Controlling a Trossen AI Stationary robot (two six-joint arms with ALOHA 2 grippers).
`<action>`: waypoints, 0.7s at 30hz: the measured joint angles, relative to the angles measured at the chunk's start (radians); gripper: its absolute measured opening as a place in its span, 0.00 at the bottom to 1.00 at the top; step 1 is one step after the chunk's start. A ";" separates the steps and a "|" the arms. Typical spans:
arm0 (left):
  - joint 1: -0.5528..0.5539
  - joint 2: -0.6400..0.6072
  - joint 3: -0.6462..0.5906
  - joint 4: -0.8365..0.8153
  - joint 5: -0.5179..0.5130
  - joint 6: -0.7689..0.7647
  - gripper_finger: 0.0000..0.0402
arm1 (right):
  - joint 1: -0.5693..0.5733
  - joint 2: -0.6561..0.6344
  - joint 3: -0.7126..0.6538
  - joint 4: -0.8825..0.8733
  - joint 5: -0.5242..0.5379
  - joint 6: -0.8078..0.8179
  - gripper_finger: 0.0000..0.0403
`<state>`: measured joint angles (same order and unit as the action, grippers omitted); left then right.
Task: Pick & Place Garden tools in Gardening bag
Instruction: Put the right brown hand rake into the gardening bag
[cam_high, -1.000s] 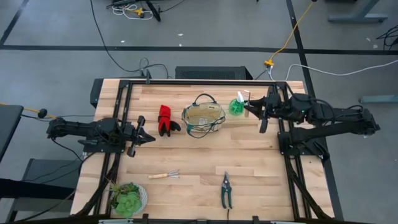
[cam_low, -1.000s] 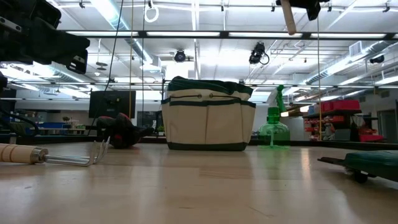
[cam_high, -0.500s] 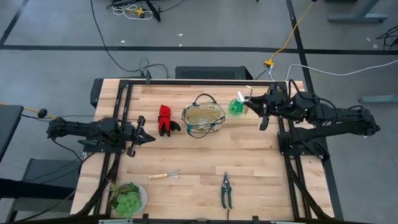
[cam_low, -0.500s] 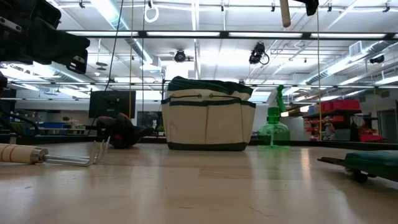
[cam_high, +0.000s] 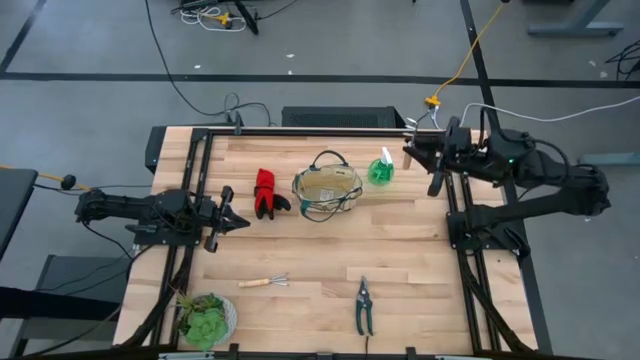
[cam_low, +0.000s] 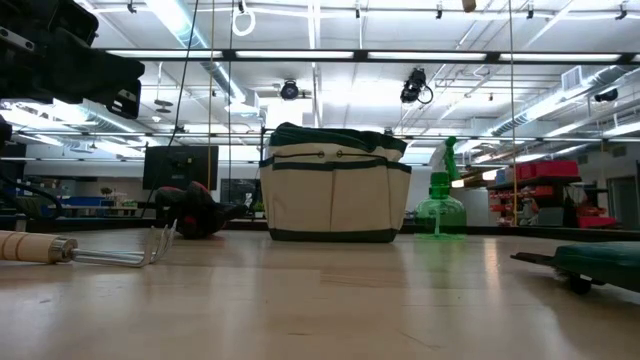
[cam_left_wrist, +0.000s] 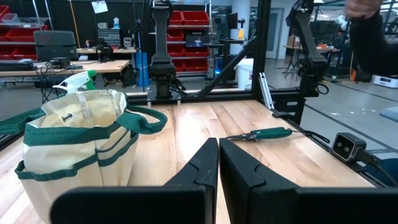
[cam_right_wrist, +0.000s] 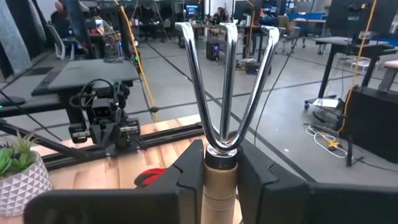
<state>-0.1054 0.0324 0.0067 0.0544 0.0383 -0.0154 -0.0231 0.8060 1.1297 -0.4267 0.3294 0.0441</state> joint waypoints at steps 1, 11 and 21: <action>0.000 0.000 0.000 0.000 0.000 0.000 0.05 | 0.000 0.009 0.018 -0.012 0.000 0.000 0.14; 0.000 0.000 0.000 0.000 0.000 0.000 0.05 | 0.000 0.100 0.170 -0.085 -0.005 0.000 0.14; 0.000 0.000 0.000 0.000 0.000 0.000 0.05 | 0.000 0.146 0.195 -0.093 -0.006 -0.001 0.14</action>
<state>-0.1051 0.0322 0.0067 0.0544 0.0383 -0.0154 -0.0235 0.9518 1.3247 -0.5194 0.3237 0.0435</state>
